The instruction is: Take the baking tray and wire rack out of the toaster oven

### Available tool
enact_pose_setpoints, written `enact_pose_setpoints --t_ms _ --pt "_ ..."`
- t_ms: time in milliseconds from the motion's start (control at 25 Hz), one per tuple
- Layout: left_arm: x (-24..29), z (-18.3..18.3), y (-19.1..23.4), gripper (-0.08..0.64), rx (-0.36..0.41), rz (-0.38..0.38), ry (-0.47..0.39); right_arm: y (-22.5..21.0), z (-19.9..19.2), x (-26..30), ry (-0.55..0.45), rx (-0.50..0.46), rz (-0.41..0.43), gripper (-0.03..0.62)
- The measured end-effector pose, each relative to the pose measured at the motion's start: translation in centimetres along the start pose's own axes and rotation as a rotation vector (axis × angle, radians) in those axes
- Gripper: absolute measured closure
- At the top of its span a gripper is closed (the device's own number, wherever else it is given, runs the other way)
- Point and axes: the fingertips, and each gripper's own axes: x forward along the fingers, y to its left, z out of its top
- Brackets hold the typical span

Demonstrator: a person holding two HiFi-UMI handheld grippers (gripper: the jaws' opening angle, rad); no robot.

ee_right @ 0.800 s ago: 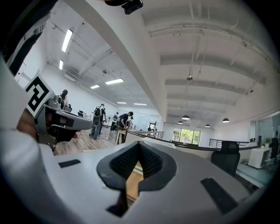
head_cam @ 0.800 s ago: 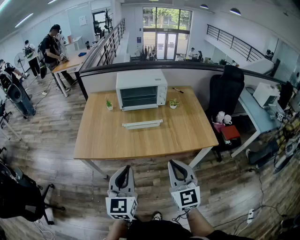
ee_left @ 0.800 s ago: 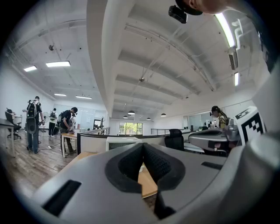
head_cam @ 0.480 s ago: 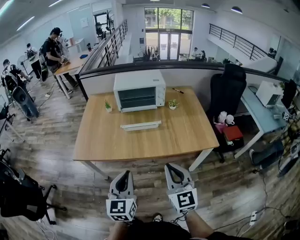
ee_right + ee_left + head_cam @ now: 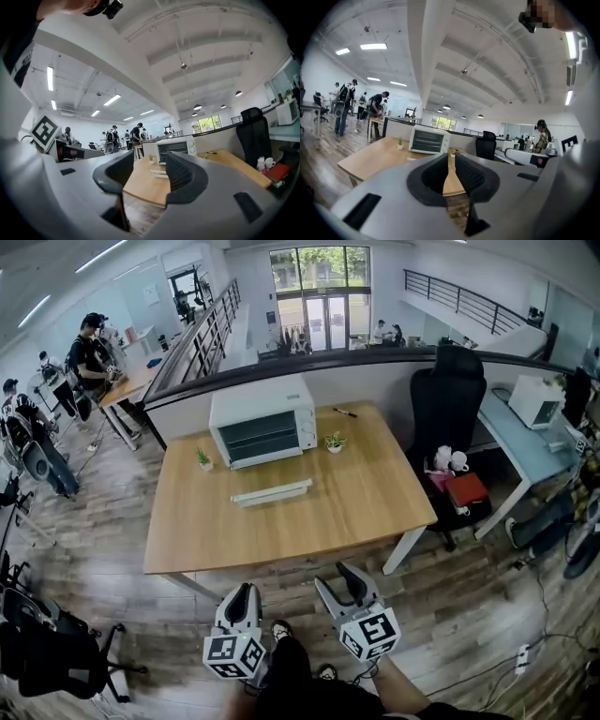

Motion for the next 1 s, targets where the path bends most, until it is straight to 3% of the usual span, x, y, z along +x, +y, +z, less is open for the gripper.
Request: enact_pose_setpoints --t_ms 80,120,240,440,640,1000 --pt "1.2 -0.7 0.4 0.488 -0.100 -0.045 -0.004 -0.6 -0.9 0.7 0.010 0.055 0.026 0.328" --pt "2.0 -0.8 0.7 0.412 -0.163 -0.073 -0.018 -1.0 -1.3 1.2 0.016 0.072 0.036 0.291" --pt "4.9 -0.8 1.8 0.312 -0.290 -0.127 -0.043 -2.4 -2.1 3.0 0.040 0.079 0.034 0.270" --pt "8.9 -0.2 3.6 0.287 -0.300 -0.134 -0.054 -5.0 -2.5 6.0 0.063 0.053 -0.001 0.267" --pt "14.7 1.0 6.2 0.287 -0.382 -0.182 -0.025 -7.8 -2.6 11.3 0.084 0.057 -0.043 0.266" --pt "25.2 2.9 11.6 0.287 -0.378 -0.229 0.028 -12.0 -2.4 22.0 0.118 0.059 -0.100 0.262"
